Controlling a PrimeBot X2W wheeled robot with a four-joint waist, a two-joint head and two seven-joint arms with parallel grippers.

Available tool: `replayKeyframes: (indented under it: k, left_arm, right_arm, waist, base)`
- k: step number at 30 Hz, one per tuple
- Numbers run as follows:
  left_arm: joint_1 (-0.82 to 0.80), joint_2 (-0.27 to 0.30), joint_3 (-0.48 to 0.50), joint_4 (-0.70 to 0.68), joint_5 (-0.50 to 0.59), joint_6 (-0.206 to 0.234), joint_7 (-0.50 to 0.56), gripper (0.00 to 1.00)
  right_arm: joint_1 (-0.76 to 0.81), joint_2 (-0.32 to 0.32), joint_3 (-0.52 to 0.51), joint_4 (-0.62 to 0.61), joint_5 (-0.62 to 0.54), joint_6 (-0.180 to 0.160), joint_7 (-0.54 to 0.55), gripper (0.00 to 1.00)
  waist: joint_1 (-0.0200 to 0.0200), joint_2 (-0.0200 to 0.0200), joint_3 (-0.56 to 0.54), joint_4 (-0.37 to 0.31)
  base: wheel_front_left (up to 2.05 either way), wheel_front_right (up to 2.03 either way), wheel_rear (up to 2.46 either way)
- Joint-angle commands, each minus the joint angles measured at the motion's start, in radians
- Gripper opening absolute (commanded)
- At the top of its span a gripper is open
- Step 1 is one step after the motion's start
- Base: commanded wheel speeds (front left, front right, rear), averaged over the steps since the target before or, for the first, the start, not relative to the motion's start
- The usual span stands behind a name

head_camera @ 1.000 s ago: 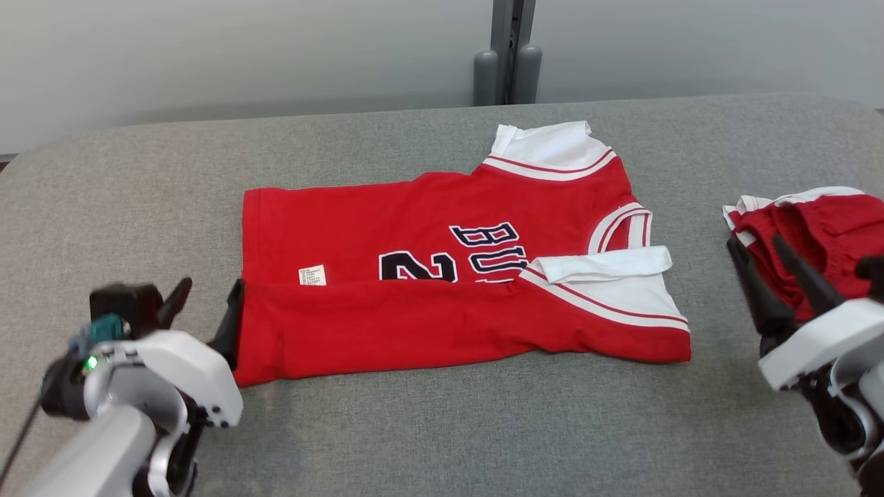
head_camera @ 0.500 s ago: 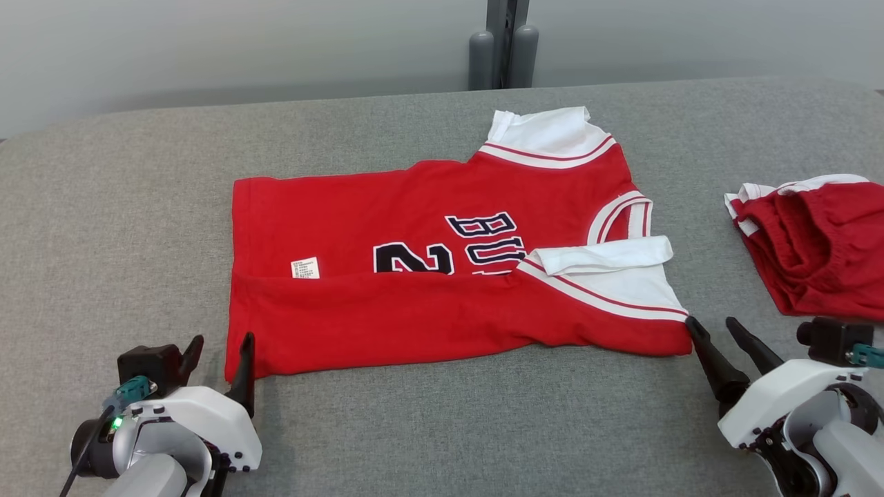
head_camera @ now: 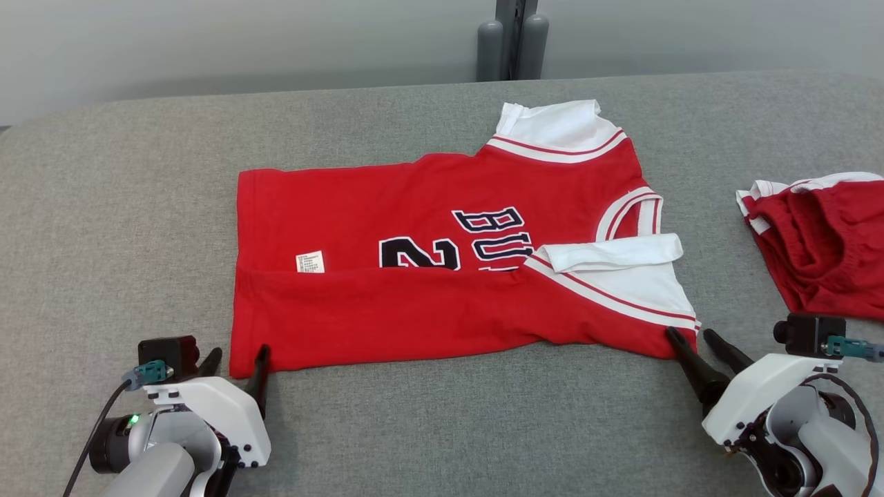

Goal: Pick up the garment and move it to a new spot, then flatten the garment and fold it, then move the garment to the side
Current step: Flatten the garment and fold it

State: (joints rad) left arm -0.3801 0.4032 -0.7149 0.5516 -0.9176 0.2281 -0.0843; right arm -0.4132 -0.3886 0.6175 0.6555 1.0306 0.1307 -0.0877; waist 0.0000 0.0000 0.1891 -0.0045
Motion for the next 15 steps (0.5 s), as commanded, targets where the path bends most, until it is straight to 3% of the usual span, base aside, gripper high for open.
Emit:
replayKeyframes:
  k: [1, 2, 3, 6, 7, 8, 11, 15]
  left_arm:
    - [-0.011, 0.000, 0.000, 0.005, -0.014, -0.011, 0.014, 1.00]
    - [-0.009, -0.001, -0.004, 0.007, -0.017, -0.016, 0.026, 1.00]
    - [-0.007, -0.002, -0.007, 0.010, -0.021, -0.016, 0.034, 1.00]
    - [0.000, -0.007, -0.011, 0.012, -0.034, -0.020, 0.057, 1.00]
    - [0.002, -0.007, -0.011, 0.008, -0.037, -0.020, 0.060, 1.00]
    - [0.005, -0.006, -0.012, 0.002, -0.038, -0.019, 0.063, 0.82]
    - [0.013, -0.002, -0.009, -0.020, -0.048, -0.026, 0.070, 0.00]
    - [0.021, 0.006, -0.011, -0.045, -0.054, -0.031, 0.078, 0.00]
  right_arm:
    - [0.002, 0.003, 0.012, -0.001, 0.008, 0.000, 0.012, 0.84]
    - [0.003, 0.003, 0.016, -0.004, 0.011, 0.000, 0.012, 0.51]
    - [0.003, 0.003, 0.020, -0.005, 0.012, 0.000, 0.012, 0.42]
    - [-0.002, 0.003, 0.029, -0.012, 0.017, 0.000, 0.002, 0.01]
    - [-0.003, 0.002, 0.031, -0.013, 0.019, 0.000, -0.003, 0.00]
    - [-0.004, 0.002, 0.035, -0.014, 0.021, 0.000, -0.006, 0.00]
    - [-0.008, -0.002, 0.043, -0.013, 0.025, 0.000, -0.026, 0.00]
    - [-0.011, -0.005, 0.050, -0.011, 0.031, 0.000, -0.045, 0.00]
  waist:
    - [0.0000, 0.0000, -0.001, -0.003]
    - [0.0000, 0.0000, -0.001, -0.004]
    - [0.0000, 0.0000, -0.002, -0.005]
    - [0.0000, 0.0000, -0.005, -0.008]
    - [0.0000, 0.0000, -0.006, -0.009]
    - [0.0000, 0.0000, -0.007, -0.009]
    - [0.0000, 0.0000, -0.012, -0.006]
    - [0.0000, 0.0000, -0.020, -0.001]
  base:
    - [0.00, 0.00, 0.00]
    - [0.00, 0.00, 0.00]
    - [0.00, 0.00, 0.00]
    - [0.00, 0.00, 0.00]
    - [0.00, 0.00, 0.00]
    - [0.00, 0.00, 0.00]
    - [0.00, 0.00, 0.00]
    - [0.00, 0.00, 0.00]
